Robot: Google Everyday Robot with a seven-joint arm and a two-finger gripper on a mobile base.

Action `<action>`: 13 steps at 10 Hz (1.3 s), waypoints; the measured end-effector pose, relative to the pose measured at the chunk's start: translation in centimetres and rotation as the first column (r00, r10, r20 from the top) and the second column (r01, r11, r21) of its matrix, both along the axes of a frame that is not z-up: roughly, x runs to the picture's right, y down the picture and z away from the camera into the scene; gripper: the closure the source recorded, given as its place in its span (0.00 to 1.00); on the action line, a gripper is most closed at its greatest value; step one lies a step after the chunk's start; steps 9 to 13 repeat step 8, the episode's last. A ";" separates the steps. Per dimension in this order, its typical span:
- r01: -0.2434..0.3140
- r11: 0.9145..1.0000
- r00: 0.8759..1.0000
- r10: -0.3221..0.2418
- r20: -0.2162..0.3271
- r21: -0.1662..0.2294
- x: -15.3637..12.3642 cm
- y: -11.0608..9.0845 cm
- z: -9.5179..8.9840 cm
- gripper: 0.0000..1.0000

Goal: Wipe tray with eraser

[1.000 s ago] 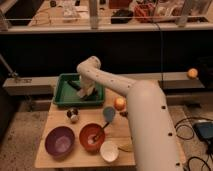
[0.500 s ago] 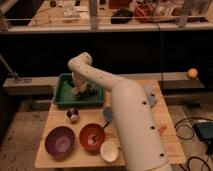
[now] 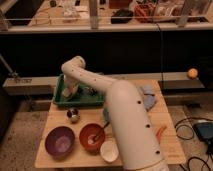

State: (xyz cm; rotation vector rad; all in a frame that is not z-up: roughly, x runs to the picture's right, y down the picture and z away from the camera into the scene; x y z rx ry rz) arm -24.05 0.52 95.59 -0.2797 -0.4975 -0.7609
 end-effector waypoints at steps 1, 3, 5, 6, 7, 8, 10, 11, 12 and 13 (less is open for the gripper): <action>0.020 1.000 0.999 -0.020 0.032 -0.004 -0.4 1.0 -0.6 1.00; 0.058 0.998 0.995 -0.057 0.081 -0.008 -0.6 2.3 -1.7 1.00; 0.101 0.995 0.989 -0.100 0.112 -0.004 -0.7 3.4 -2.7 1.00; 0.100 0.995 0.989 -0.098 0.109 -0.005 -0.2 3.4 -2.8 1.00; 0.096 0.995 0.990 -0.095 0.103 -0.006 0.7 3.3 -2.7 1.00; 0.088 0.996 0.992 -0.087 0.090 -0.006 2.2 2.9 -2.6 1.00; 0.088 0.996 0.992 -0.087 0.090 -0.006 2.2 2.9 -2.6 1.00; 0.088 0.996 0.992 -0.087 0.090 -0.006 2.2 2.9 -2.6 1.00; 0.088 0.996 0.992 -0.087 0.090 -0.006 2.2 2.9 -2.6 1.00; 0.088 0.996 0.992 -0.087 0.090 -0.006 2.2 2.9 -2.6 1.00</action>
